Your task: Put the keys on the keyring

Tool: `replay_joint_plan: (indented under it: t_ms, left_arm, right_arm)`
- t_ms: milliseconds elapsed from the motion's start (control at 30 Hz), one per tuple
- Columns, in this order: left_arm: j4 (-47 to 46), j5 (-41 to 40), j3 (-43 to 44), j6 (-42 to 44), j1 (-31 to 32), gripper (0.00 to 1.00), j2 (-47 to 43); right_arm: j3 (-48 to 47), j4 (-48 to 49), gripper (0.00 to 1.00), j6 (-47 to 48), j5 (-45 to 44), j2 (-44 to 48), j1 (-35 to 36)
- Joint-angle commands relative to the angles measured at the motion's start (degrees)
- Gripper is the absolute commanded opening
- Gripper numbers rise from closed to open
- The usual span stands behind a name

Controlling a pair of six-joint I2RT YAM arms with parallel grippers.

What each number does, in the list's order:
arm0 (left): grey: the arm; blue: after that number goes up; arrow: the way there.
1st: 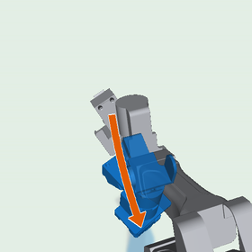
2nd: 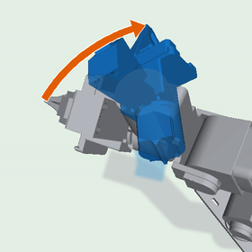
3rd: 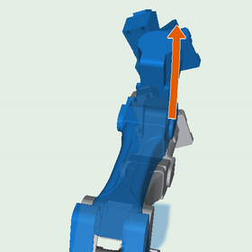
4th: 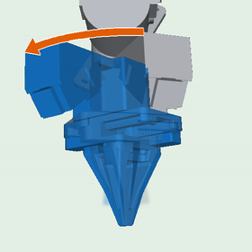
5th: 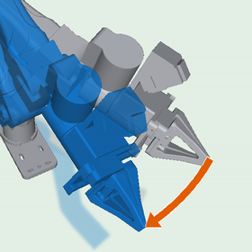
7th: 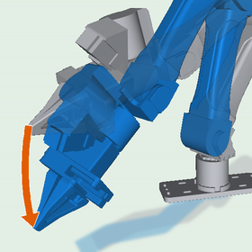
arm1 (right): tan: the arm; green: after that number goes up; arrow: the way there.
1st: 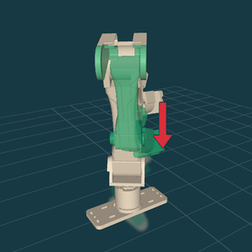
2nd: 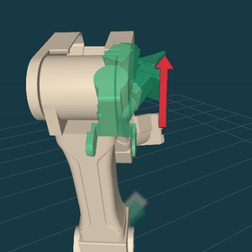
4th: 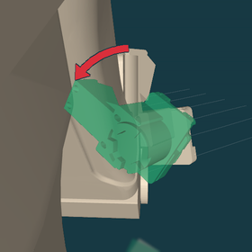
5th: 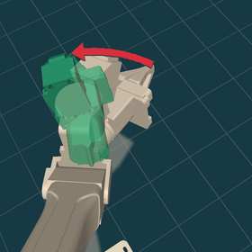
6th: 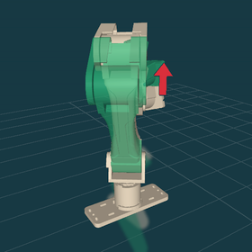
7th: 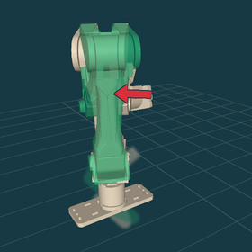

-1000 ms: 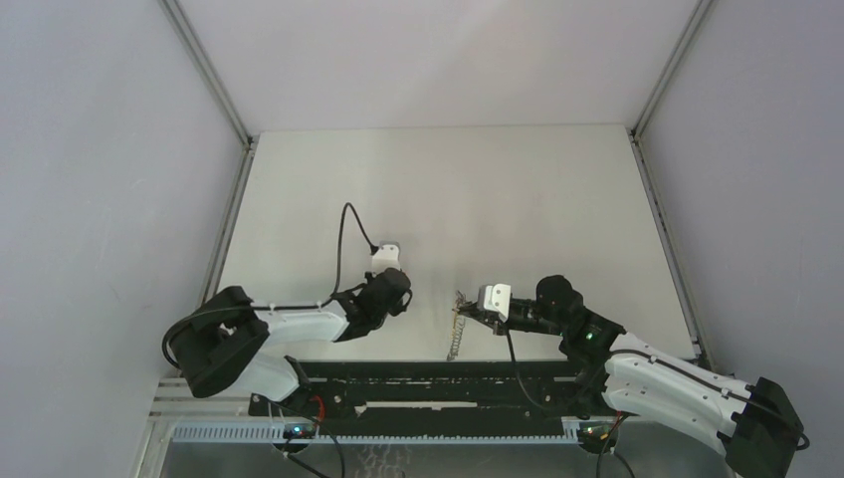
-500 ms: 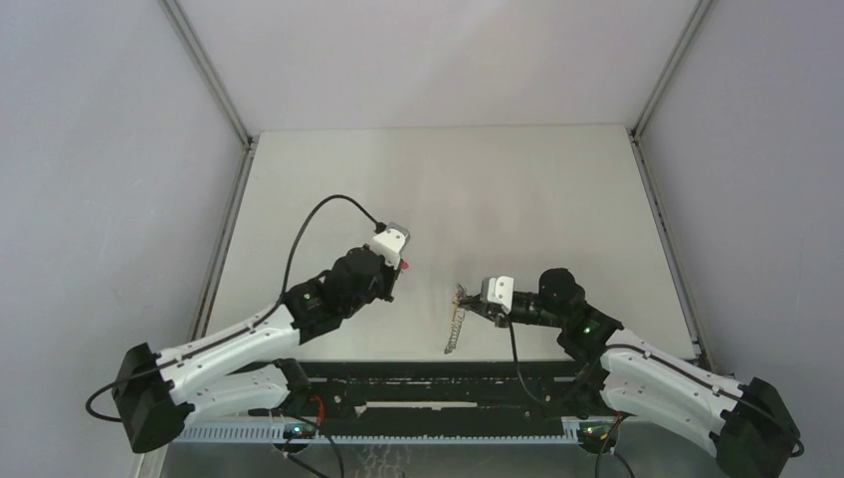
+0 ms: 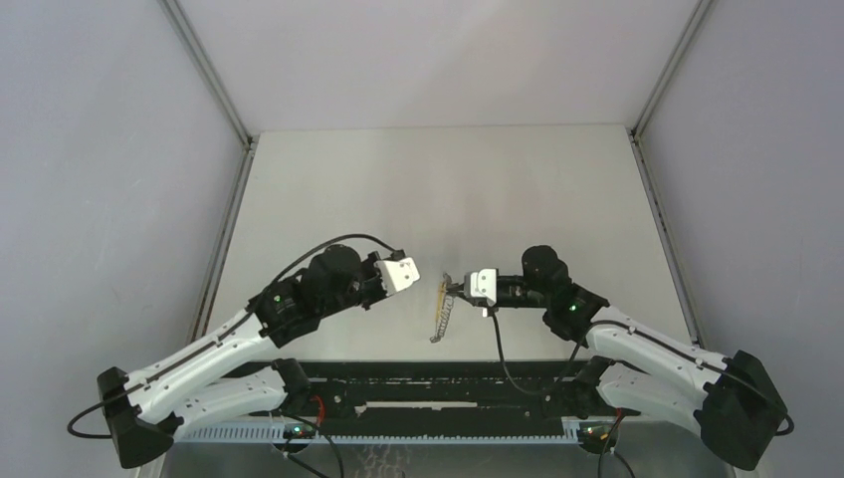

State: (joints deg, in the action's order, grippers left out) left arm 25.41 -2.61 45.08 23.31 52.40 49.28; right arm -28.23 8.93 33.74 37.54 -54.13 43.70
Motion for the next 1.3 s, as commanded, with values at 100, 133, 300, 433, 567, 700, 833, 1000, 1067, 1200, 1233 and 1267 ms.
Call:
replay_joint_plan:
  t_ms: [100,133,300,433,567,700,833,1000,1067,1200,1233,1267]
  left_arm:
    - [2.1,8.7,3.5,14.4,0.2,0.0,-1.3]
    - [2.2,9.3,3.6,14.8,0.2,0.0,-1.2]
    - [2.1,12.9,3.7,16.2,0.2,0.0,0.1]
    - [1.9,16.1,4.0,15.3,0.2,0.0,1.6]
    - [3.1,18.0,5.0,14.9,0.2,0.0,2.9]
    - [2.8,20.4,4.4,14.6,0.5,0.0,2.7]
    - [2.8,18.1,4.0,15.0,2.5,0.0,2.5]
    - [2.9,15.4,4.3,15.7,4.0,0.0,2.7]
    - [3.2,14.7,4.6,15.9,4.6,0.0,2.8]
    - [3.2,13.7,4.5,15.9,5.4,0.0,3.0]
    - [3.2,13.6,4.5,15.9,5.6,0.0,3.0]
    - [3.2,13.5,4.4,15.9,5.7,0.0,3.0]
  right_arm:
    - [-3.6,3.3,0.0,4.3,-0.3,-2.5,0.9]
    - [-3.6,3.5,0.0,4.3,-0.3,-2.7,1.0]
    - [-3.6,4.8,0.0,4.1,-1.0,-4.3,2.1]
    - [-3.6,6.5,0.0,3.9,-0.8,-5.7,3.2]
    - [-3.6,7.1,0.0,3.6,-0.5,-5.8,3.8]
    - [-3.6,7.9,0.0,3.3,-0.6,-6.1,4.6]
    - [-3.6,8.4,0.0,3.2,-0.5,-6.5,5.3]
    - [-3.6,8.4,0.0,3.2,-1.0,-6.3,6.1]
    - [-3.6,8.2,0.0,3.5,-2.2,-6.4,6.5]
    - [-3.6,7.5,0.0,4.4,-3.7,-6.4,7.5]
    - [-3.6,7.5,0.0,4.6,-4.3,-6.4,7.8]
    - [-3.6,7.6,0.0,4.9,-4.8,-6.5,8.0]
